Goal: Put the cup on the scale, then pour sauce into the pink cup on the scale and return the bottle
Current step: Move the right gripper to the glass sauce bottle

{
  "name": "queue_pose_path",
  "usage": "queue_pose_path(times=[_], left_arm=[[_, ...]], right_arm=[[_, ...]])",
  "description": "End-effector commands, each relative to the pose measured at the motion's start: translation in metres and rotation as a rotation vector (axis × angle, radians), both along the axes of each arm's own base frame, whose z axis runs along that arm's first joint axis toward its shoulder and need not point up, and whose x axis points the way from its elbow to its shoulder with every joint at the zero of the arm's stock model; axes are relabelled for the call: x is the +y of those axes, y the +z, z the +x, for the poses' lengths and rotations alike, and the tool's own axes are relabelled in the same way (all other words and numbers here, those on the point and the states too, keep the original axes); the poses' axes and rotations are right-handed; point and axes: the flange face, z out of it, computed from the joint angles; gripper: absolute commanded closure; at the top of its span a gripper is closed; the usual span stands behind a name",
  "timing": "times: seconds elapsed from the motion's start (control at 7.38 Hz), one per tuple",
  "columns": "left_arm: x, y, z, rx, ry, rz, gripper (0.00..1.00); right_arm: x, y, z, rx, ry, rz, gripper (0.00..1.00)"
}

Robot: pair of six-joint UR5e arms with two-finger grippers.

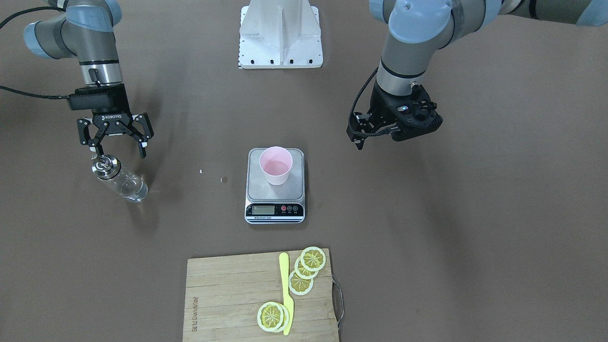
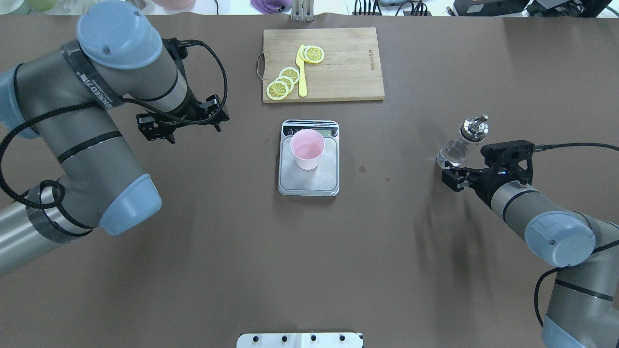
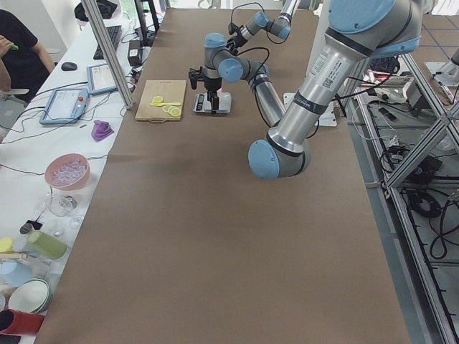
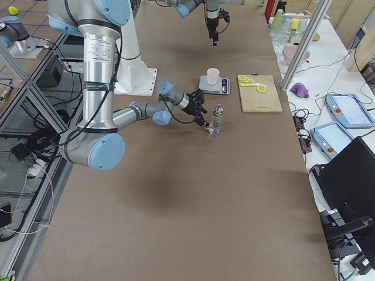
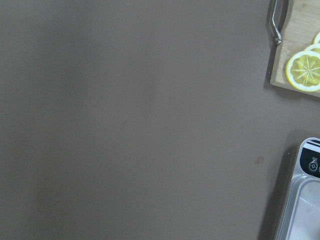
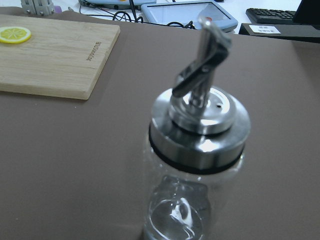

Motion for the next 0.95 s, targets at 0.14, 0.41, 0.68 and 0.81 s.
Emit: queue_pose_path(times=[0.14,0.41,0.68,0.81], left_arm=[[0.0,-0.002,0.0,0.003,-0.001,0.001,0.02],[-0.002,0.001,0.001,-0.003,-0.002,-0.004,0.02],[-0.002,0.001,0.001,-0.003,-0.002,-0.004,0.02],[-0.003,0.002,0.002,-0.004,-0.002,-0.005,0.02]], right_arm=[[-0.004,0.011,-0.001,0.03,0.029,0.008,0.02],[-0.005,0.016,-0.006,0.041,0.036,0.01,0.02],[-0.017,0.017,-0.024,0.048,0.054,0.02,0.02],[-0.017,0.021,-0.025,0.054,0.053,0.018,0.02]])
